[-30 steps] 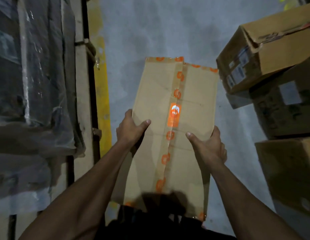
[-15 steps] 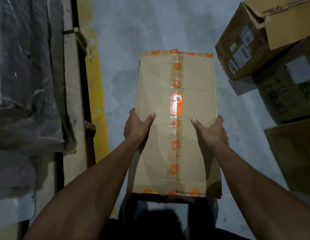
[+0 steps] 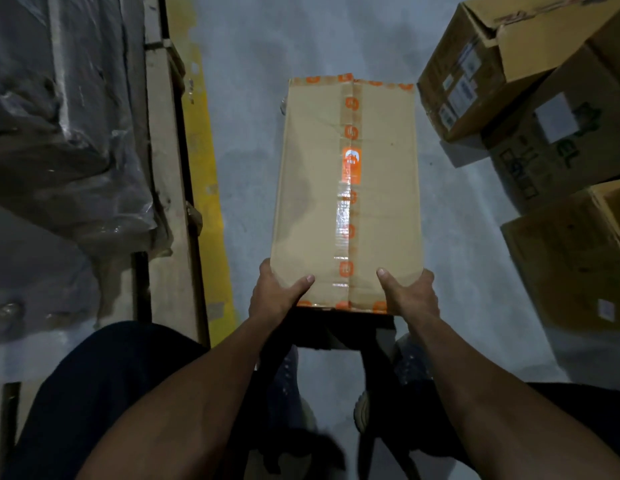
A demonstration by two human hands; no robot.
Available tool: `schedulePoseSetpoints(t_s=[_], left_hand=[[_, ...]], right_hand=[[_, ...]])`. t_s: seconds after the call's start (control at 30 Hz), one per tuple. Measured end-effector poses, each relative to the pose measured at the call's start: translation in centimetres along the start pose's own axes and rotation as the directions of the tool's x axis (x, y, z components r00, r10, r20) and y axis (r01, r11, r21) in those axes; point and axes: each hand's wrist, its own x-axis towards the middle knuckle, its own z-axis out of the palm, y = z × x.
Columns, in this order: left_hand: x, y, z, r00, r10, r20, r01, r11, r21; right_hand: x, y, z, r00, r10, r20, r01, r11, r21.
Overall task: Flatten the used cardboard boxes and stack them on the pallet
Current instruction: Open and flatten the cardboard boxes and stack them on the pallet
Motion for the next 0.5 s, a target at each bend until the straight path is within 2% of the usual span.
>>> schedulePoseSetpoints(t_s=[0.23,0.4,0.5], left_hand=[[1.3,-0.7,0.3,0.999,0.025,0.021,-0.025,1.000,-0.003],[1.2,0.2,0.0,0.999,-0.019,0.039,0.022,0.997,-0.071],[0.8,2.4,-1.2,0.996,-0.044,0.078,0.050,0.995,-0.082]], right_hand=[[0.3,1.4,0.7,0.999,-0.033,-0.026,0.034,0.997,0.071],[0.2,0.6,0.5,0.999,-0.028,-0.015,0.030,0.994,0.106],[-0.6,-0.9,-0.5,0.996,-0.076,-0.044,0.078,0.995,0.059]])
